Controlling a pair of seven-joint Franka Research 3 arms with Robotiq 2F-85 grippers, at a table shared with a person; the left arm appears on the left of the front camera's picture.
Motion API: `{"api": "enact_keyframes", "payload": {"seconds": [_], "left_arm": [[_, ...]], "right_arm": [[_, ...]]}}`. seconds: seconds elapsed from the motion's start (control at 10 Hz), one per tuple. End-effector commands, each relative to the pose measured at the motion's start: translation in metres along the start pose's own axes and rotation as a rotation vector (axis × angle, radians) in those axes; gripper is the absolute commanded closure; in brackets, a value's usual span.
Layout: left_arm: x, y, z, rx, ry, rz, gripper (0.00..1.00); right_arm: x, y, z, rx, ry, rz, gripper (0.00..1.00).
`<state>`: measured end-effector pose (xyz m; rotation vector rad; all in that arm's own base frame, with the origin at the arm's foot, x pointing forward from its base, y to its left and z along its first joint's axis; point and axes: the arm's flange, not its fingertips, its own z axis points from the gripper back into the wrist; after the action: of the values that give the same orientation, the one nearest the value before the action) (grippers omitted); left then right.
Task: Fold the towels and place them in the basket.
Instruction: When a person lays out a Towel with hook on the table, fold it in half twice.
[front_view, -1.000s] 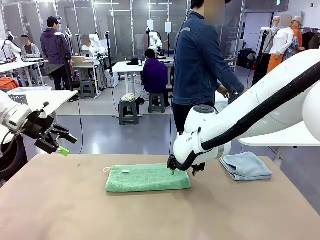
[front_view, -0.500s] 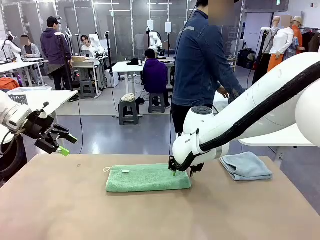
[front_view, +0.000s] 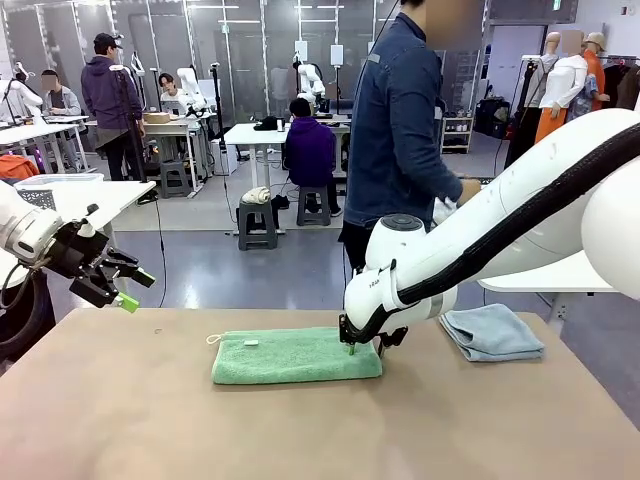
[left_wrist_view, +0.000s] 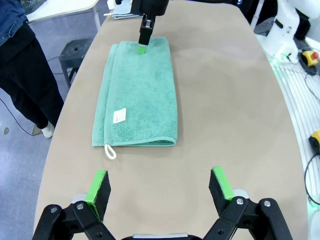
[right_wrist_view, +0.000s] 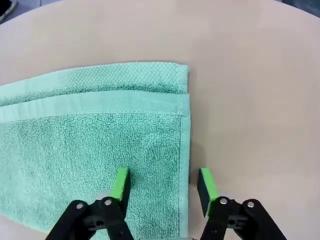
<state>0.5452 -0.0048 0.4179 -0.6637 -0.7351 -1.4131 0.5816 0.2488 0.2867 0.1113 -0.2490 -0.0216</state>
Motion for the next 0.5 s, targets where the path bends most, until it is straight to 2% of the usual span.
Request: {"api": "enact_keyframes", "payload": {"seconds": [0.0, 0.1, 0.2, 0.3, 0.4], "left_arm": [[0.0006, 0.0006, -0.0010, 0.006, 0.005, -0.001, 0.00], [0.0006, 0.0006, -0.0010, 0.006, 0.005, -0.001, 0.00], [0.0006, 0.0006, -0.0010, 0.006, 0.005, -0.001, 0.00], [0.0006, 0.0006, -0.0010, 0.006, 0.005, -0.001, 0.00], [0.0006, 0.0006, -0.0010, 0.006, 0.005, -0.001, 0.00]], "right_arm": [[0.0037, 0.0099, -0.0060, -0.034, 0.002, -0.036, 0.50], [0.0038, 0.0101, -0.0066, -0.034, 0.006, -0.035, 0.63], [0.0038, 0.0099, -0.0067, -0.034, 0.009, -0.034, 0.70], [0.0036, 0.0094, -0.0069, -0.034, 0.014, -0.033, 0.83], [0.0035, 0.0086, -0.0070, -0.036, 0.016, -0.033, 0.77]]}}
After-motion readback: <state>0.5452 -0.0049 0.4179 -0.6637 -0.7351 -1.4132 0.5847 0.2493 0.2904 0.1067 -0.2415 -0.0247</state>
